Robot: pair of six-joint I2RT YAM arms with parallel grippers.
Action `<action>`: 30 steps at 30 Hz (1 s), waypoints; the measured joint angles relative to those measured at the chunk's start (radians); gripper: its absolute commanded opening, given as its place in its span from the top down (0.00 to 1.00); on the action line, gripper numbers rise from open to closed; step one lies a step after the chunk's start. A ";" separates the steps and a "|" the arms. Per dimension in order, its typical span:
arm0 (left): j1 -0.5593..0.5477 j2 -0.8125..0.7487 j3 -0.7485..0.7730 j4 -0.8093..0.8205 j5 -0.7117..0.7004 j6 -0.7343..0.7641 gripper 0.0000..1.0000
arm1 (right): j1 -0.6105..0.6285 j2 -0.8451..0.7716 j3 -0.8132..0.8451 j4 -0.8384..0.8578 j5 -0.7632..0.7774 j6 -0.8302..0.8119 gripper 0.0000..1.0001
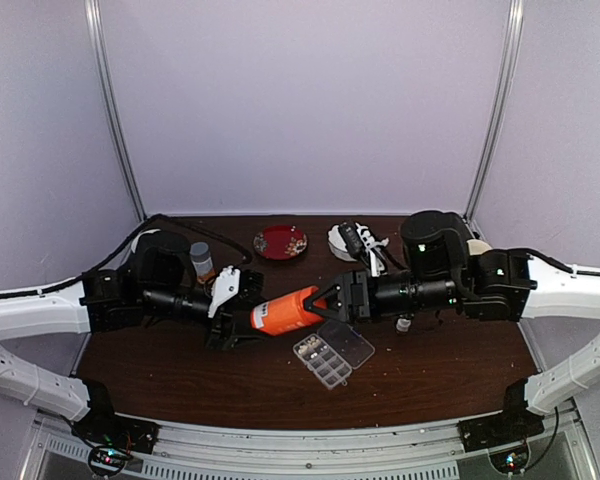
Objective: Sort the pills into containers
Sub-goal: Screw the lid of the pill bottle onto the pill bottle.
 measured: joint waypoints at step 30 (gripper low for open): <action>-0.030 -0.022 0.021 0.012 -0.046 0.036 1.00 | -0.058 0.048 0.305 -0.192 -0.108 -1.286 0.00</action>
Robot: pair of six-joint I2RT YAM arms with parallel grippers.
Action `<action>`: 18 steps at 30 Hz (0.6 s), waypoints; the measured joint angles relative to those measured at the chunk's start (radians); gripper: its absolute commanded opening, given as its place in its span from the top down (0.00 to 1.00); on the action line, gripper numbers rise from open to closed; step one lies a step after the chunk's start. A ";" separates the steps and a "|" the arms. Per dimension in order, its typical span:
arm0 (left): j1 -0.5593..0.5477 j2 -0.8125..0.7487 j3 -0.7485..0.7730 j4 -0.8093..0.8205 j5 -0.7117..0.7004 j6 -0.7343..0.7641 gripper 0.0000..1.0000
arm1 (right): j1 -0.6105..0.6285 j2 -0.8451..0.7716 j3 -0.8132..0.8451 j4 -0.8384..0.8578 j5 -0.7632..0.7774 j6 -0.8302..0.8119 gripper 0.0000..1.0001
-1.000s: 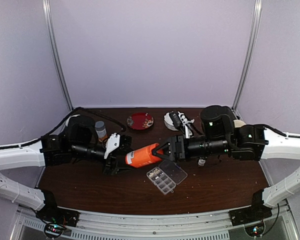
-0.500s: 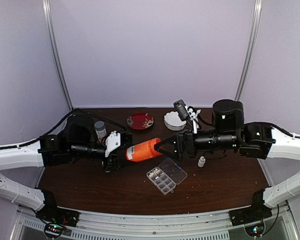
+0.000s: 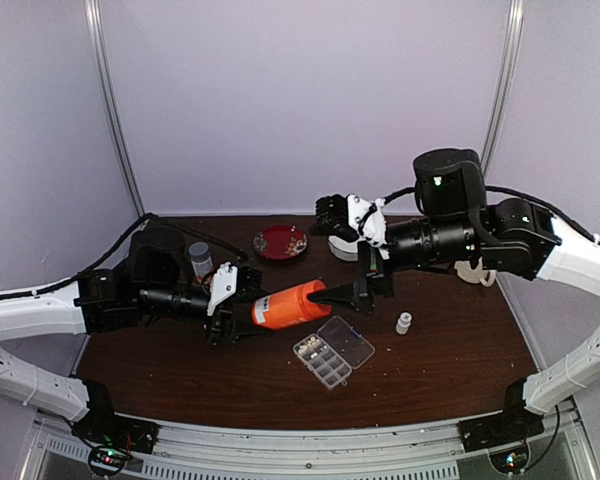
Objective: Sort the pills into containers
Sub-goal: Screw the lid of the pill bottle onto the pill bottle.
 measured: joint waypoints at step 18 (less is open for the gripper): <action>0.000 0.000 0.009 -0.001 0.031 -0.008 1.00 | 0.021 0.034 0.003 -0.189 0.001 -0.154 0.19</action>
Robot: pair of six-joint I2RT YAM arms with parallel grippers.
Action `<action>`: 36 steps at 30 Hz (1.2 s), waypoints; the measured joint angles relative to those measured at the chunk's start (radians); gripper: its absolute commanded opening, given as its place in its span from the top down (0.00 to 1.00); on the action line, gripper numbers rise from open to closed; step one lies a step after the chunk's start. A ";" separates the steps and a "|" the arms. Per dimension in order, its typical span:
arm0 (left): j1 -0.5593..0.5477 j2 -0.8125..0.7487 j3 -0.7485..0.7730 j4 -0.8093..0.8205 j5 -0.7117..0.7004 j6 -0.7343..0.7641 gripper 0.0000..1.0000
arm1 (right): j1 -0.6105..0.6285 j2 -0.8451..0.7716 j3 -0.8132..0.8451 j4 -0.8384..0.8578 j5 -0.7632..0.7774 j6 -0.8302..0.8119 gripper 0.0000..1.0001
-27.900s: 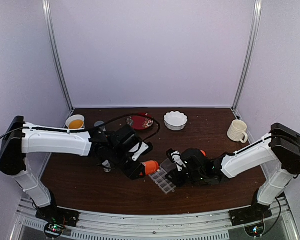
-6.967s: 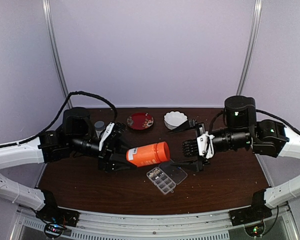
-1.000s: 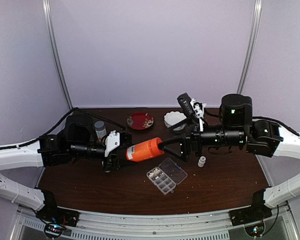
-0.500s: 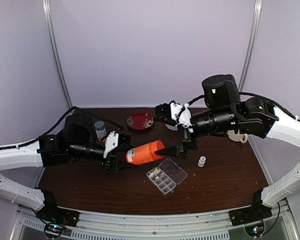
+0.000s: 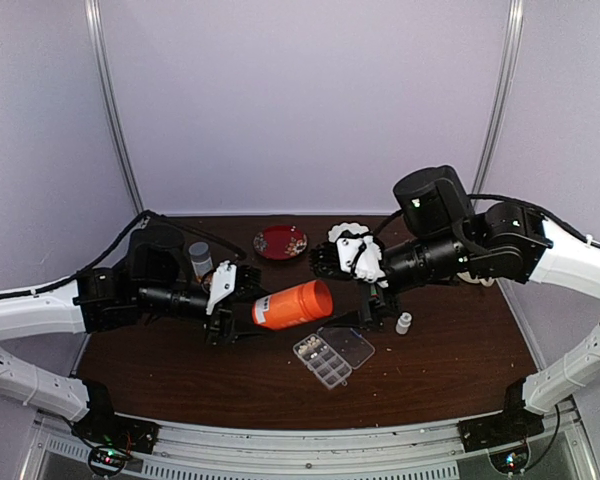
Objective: Sort the pills into containers
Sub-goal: Screw the lid of the pill bottle onto the pill bottle, then pass from the left arm to the right
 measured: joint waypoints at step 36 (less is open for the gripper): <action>0.000 0.000 0.008 -0.001 0.009 -0.005 1.00 | 0.013 0.003 -0.011 0.019 0.036 0.043 0.54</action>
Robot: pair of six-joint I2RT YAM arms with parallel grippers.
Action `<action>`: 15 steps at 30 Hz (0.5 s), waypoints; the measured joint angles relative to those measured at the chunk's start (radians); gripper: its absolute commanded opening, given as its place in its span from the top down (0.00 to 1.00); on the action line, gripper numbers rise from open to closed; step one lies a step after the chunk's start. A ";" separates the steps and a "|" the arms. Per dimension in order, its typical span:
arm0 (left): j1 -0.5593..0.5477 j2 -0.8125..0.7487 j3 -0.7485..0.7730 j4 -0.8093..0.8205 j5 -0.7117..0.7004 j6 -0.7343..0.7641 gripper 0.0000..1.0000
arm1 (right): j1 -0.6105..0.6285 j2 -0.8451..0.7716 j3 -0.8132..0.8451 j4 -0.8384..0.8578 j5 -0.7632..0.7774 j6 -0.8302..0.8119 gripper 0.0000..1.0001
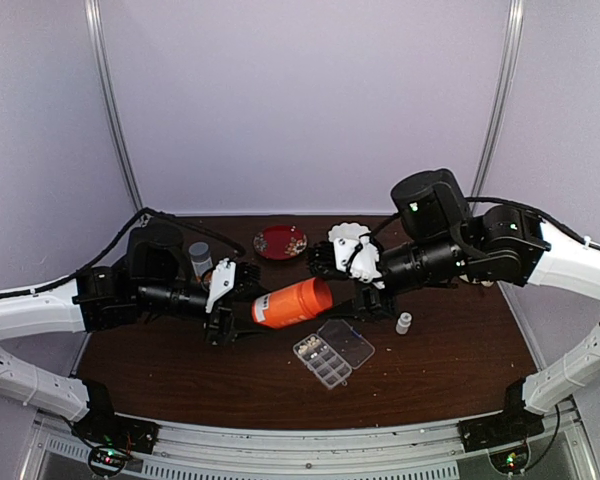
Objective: Sort the pills into containers
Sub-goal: Pass from the left arm to the right
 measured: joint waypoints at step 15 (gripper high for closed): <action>0.000 0.000 0.000 -0.085 -0.002 -0.037 1.00 | 0.020 0.049 0.026 -0.013 0.019 0.552 0.83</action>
